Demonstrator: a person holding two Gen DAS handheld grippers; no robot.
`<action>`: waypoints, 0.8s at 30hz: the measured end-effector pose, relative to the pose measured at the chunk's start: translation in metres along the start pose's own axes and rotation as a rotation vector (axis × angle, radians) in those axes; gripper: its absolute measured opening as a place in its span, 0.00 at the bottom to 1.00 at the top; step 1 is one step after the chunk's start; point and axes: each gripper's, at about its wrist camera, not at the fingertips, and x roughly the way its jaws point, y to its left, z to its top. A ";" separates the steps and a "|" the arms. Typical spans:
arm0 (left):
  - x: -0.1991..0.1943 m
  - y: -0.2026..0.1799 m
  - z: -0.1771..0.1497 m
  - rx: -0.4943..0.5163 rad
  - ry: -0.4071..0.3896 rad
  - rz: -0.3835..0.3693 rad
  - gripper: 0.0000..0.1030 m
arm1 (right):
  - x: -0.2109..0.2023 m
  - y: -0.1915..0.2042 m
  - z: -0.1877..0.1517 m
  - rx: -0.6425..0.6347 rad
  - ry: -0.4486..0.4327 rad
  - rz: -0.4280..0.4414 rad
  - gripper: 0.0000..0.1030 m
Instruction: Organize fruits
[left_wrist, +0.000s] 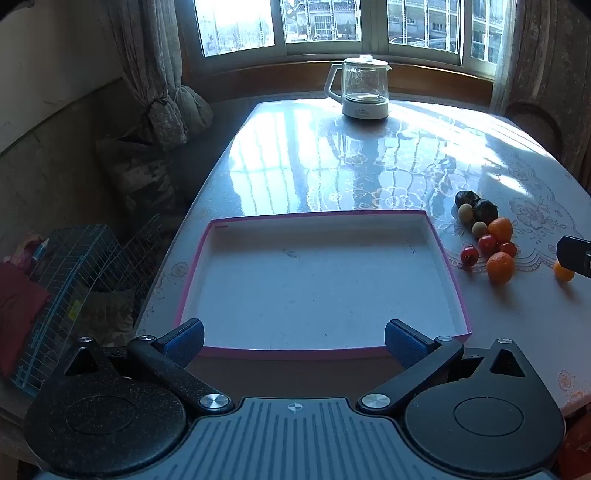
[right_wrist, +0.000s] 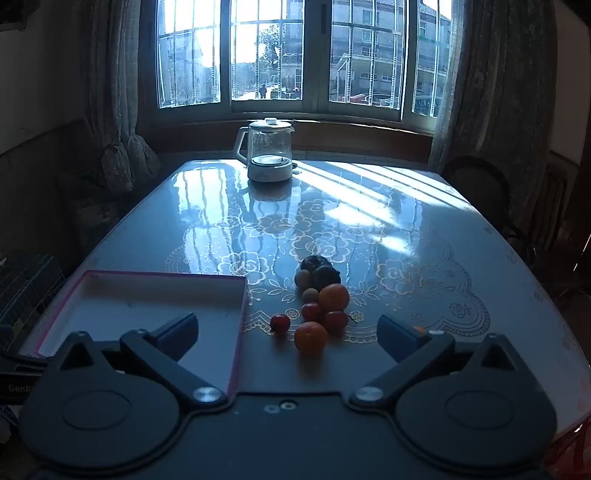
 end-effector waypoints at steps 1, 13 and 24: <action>0.000 0.000 0.000 0.001 0.001 0.001 1.00 | 0.000 0.000 0.000 0.000 -0.001 0.000 1.00; -0.001 -0.004 -0.005 -0.004 0.028 -0.017 1.00 | -0.004 -0.001 -0.002 -0.006 -0.003 -0.010 1.00; -0.003 -0.004 -0.006 0.000 0.026 -0.016 1.00 | -0.006 -0.003 -0.003 0.001 -0.005 -0.013 1.00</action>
